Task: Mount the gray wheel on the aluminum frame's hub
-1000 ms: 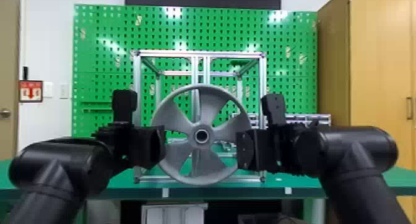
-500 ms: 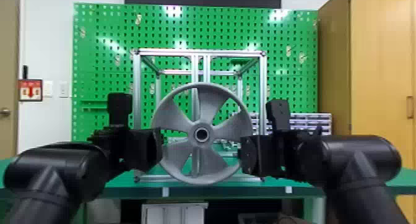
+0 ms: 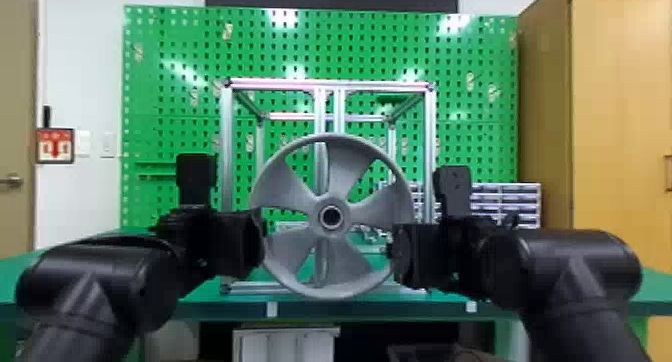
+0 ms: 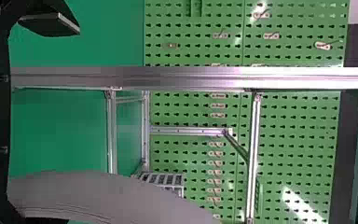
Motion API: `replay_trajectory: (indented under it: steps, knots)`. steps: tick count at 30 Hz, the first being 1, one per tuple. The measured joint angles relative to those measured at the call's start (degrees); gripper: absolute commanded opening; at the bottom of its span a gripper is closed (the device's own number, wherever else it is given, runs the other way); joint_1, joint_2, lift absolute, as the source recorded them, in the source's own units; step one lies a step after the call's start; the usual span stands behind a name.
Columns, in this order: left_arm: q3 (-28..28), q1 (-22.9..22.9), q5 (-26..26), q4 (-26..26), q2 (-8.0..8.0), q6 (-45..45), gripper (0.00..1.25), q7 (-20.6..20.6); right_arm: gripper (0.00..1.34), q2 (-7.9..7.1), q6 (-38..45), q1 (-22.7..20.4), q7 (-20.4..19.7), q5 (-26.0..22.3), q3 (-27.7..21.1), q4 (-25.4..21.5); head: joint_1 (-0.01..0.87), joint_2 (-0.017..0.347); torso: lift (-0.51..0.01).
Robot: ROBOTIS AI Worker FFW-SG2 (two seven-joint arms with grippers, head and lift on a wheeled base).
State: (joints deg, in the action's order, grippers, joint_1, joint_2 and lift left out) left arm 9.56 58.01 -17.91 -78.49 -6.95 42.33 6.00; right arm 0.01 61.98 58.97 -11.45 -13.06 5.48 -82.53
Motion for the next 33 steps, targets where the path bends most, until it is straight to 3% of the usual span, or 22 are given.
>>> replay_trajectory:
  steps: [6, 9, 13, 22, 33]
  knots:
    - [0.22, -0.02, -0.11, 0.02, 0.0, -0.48, 1.25, -2.02, 1.34, 0.0, -1.05, -0.53, -1.11, -1.58, 0.14, 0.05, -0.005, 0.006, -0.499]
    - [0.44, -0.02, -0.1, -0.01, 0.0, -0.75, 1.25, -2.72, 1.34, 0.0, -1.56, -0.72, -4.96, -2.31, 0.34, 0.03, -0.005, 0.006, -0.499]
    - [0.77, -0.08, -0.27, -0.31, -0.01, -1.43, 1.25, -3.99, 1.34, 0.0, -2.41, -1.03, -6.23, -3.39, 0.65, -0.05, -0.005, 0.006, -0.499]
    - [0.95, -1.25, -0.45, -4.1, 0.01, -1.81, 1.25, -4.58, 1.34, -0.01, -2.91, -2.54, -13.8, -5.62, 1.36, -3.56, -0.005, 0.006, -0.499]
    - [0.81, -2.2, 0.09, -5.71, 0.67, -1.81, 1.25, -4.5, 1.34, -0.03, -3.21, -3.8, -14.91, -7.73, 2.56, -6.93, -0.005, 0.006, -0.499]
